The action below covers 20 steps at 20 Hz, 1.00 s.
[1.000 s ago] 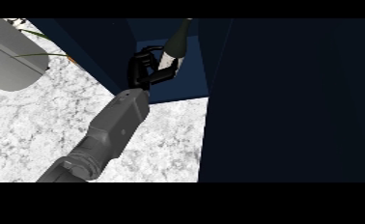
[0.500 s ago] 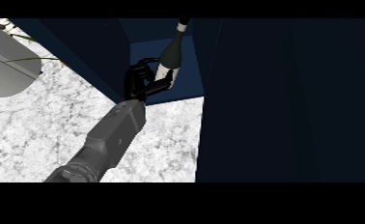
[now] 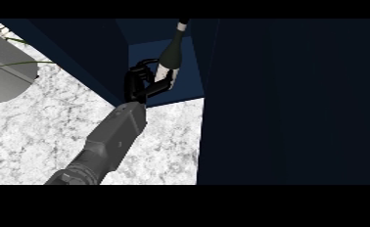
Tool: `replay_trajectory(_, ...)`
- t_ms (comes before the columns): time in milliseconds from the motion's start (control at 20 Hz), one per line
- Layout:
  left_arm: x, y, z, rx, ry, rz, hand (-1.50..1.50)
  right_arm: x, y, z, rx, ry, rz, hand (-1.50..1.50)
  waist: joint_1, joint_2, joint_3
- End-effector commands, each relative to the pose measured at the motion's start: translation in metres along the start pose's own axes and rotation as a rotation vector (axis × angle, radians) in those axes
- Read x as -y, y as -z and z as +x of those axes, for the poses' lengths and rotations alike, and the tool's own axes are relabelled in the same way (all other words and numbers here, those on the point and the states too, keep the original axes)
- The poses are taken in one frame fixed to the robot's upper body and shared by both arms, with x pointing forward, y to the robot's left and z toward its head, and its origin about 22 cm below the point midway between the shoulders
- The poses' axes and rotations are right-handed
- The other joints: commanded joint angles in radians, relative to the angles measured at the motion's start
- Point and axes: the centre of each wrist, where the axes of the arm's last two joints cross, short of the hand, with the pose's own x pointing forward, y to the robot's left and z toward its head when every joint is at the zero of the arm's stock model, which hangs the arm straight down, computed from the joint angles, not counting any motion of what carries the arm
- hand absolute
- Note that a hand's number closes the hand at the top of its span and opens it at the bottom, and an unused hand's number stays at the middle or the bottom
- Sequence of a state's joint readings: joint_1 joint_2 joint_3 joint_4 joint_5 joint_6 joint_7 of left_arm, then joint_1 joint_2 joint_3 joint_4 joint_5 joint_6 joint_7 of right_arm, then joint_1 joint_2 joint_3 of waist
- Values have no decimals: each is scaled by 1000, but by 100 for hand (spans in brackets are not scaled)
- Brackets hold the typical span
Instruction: Pick up the wine, place it into the cabinet and close the cabinet
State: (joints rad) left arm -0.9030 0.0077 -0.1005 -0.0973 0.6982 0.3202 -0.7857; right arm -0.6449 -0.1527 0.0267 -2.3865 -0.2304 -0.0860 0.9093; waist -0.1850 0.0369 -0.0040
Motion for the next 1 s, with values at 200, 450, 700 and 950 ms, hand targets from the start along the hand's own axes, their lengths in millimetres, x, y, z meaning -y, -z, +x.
replay_trajectory(200, 11, 3, 7, -2, 19, 4, 150, 8, 3, 0, 7, 10, -4, -150, -4, 2, 0)
replay_trajectory(450, 23, 12, 22, 28, 12, 34, 150, 4, -11, -2, -13, 14, 26, -150, -16, 6, 0)
replay_trajectory(700, 39, 23, 42, 27, 4, 31, 150, 13, -5, -7, -14, 12, -12, -150, 8, 8, 2)
replay_trajectory(950, 51, 30, 57, 35, 28, 9, 150, 13, -3, -7, -9, -7, -12, -150, 20, 6, 1)
